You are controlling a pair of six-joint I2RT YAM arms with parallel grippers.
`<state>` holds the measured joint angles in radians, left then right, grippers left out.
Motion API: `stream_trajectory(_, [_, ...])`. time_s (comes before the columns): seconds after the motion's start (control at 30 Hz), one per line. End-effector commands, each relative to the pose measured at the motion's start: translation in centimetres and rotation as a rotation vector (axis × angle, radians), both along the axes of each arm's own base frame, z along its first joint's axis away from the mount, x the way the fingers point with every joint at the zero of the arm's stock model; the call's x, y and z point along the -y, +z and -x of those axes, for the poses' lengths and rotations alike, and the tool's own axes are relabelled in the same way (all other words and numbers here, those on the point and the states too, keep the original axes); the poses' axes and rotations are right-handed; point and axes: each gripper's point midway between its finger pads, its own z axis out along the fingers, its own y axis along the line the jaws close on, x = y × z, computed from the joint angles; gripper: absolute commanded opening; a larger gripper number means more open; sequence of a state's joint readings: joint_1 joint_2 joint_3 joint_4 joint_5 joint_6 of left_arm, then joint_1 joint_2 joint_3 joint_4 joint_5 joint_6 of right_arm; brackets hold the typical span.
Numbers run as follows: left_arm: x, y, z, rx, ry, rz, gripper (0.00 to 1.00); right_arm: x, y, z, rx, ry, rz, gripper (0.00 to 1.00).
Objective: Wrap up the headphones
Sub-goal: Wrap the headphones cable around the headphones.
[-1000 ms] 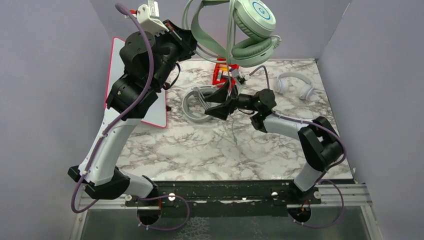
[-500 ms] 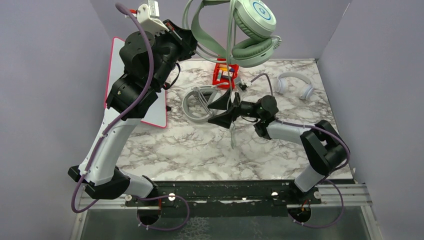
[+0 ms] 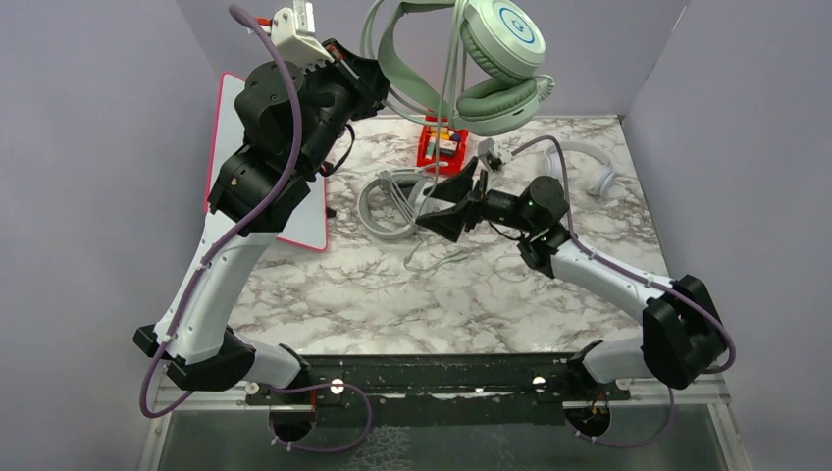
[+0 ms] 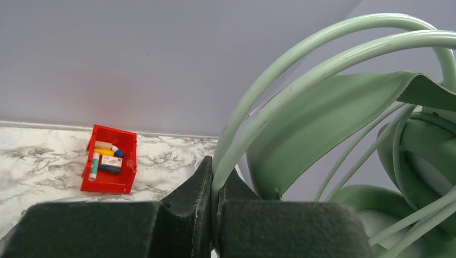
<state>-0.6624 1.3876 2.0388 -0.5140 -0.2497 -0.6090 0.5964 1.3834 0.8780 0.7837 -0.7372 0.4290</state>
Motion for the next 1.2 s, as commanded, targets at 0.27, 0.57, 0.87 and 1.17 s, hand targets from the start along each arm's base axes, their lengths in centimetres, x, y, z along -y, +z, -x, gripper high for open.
stream_trajectory(0.27, [-0.6, 4.9, 2.0, 0.111, -0.043, 0.137, 0.0, -0.9, -4.7, 1.2, 0.0, 0.106, -0.003, 0.82])
stream_trajectory(0.57, [-0.6, 4.8, 1.8, 0.11, -0.037, 0.132, 0.0, -1.0, -7.6, 1.7, -0.014, 0.139, -0.004, 0.6])
stream_trajectory(0.87, [-0.7, 4.8, 1.8, 0.11, -0.031, 0.131, 0.0, -1.2, -8.0, 2.5, -0.023, 0.2, -0.032, 0.51])
stream_trajectory(1.17, [-0.8, 4.6, 1.2, 0.108, -0.006, 0.12, 0.0, 0.6, -7.3, 5.0, -0.033, 0.177, -0.036, 0.0])
